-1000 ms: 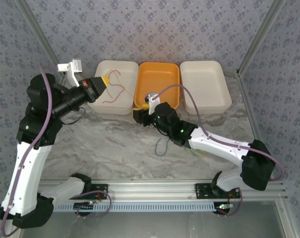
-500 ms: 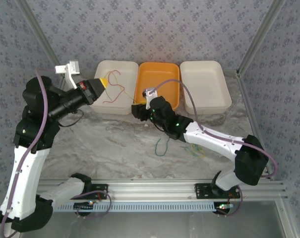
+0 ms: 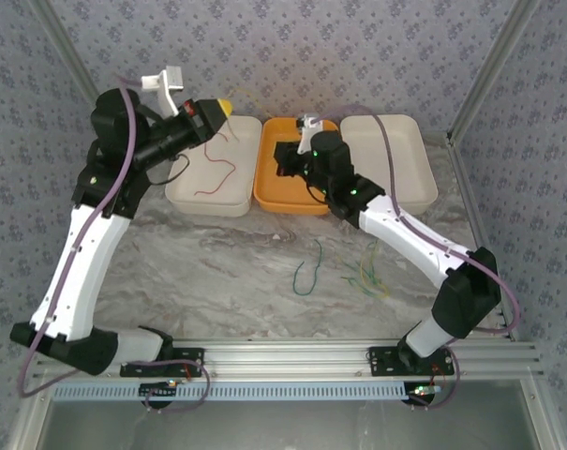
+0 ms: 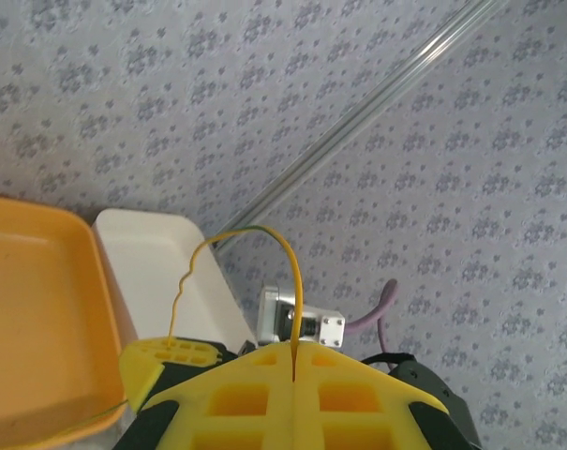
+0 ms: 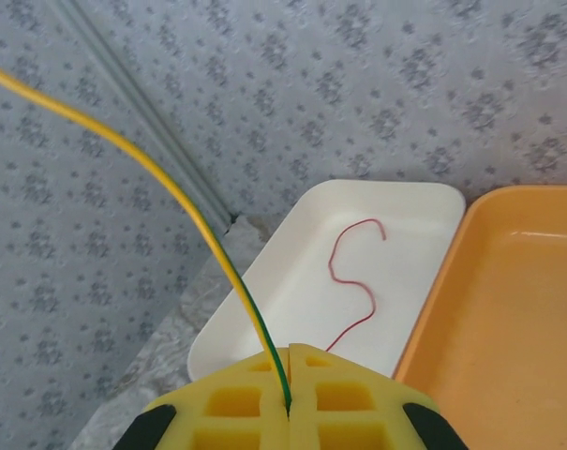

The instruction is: Untangle the cables

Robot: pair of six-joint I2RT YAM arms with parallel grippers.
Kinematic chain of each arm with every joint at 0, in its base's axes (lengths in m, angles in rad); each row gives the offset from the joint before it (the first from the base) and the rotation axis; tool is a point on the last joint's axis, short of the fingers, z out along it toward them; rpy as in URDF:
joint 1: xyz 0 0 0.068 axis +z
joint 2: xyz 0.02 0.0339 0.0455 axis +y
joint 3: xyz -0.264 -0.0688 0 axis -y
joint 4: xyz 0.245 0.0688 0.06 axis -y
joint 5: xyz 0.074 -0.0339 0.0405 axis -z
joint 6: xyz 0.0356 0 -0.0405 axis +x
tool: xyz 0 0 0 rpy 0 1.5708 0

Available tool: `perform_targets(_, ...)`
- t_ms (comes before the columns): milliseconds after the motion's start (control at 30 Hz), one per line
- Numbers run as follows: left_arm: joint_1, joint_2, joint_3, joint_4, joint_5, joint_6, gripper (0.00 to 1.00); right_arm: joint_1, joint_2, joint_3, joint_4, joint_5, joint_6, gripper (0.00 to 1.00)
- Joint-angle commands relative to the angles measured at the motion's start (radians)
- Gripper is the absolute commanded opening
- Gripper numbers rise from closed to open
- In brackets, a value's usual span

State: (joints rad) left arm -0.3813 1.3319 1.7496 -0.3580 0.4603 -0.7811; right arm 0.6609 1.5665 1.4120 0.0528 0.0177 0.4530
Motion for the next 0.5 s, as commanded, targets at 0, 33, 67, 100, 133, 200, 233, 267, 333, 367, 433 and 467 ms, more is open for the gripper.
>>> perform_targets(0,-0.017,0.085,0.049,0.183,-0.025,-0.013,0.00,-0.057,0.024,0.079,-0.056,-0.063,0.027,0.00)
perform_targets(33,-0.019,0.122,0.069,0.196,-0.041,-0.011,0.00,-0.074,0.038,0.106,-0.078,-0.070,0.034,0.00)
perform_targets(67,-0.018,0.159,0.097,0.204,-0.044,-0.007,0.00,-0.090,0.050,0.137,-0.106,-0.075,0.039,0.00)
perform_targets(100,-0.021,0.203,0.132,0.207,-0.043,-0.001,0.00,-0.107,0.069,0.170,-0.139,-0.080,0.045,0.00)
perform_targets(133,-0.025,0.240,0.164,0.203,-0.047,0.008,0.00,-0.121,0.088,0.199,-0.170,-0.085,0.050,0.00)
perform_targets(200,-0.032,0.328,0.243,0.189,-0.051,0.021,0.00,-0.147,0.134,0.272,-0.247,-0.076,0.056,0.00)
perform_targets(233,-0.037,0.373,0.280,0.175,-0.051,0.027,0.00,-0.159,0.154,0.299,-0.274,-0.066,0.058,0.00)
perform_targets(267,-0.040,0.412,0.318,0.154,-0.049,0.030,0.00,-0.171,0.174,0.319,-0.295,-0.061,0.064,0.00)
perform_targets(333,-0.051,0.505,0.412,0.106,-0.041,0.041,0.00,-0.204,0.235,0.378,-0.353,-0.086,0.096,0.00)
perform_targets(367,-0.058,0.542,0.453,0.079,-0.045,0.051,0.00,-0.216,0.261,0.409,-0.392,-0.096,0.110,0.00)
perform_targets(433,-0.075,0.628,0.558,0.015,-0.063,0.077,0.00,-0.236,0.313,0.451,-0.463,-0.098,0.132,0.00)
perform_targets(467,-0.080,0.670,0.607,-0.018,-0.069,0.087,0.00,-0.243,0.327,0.457,-0.480,-0.101,0.143,0.00)
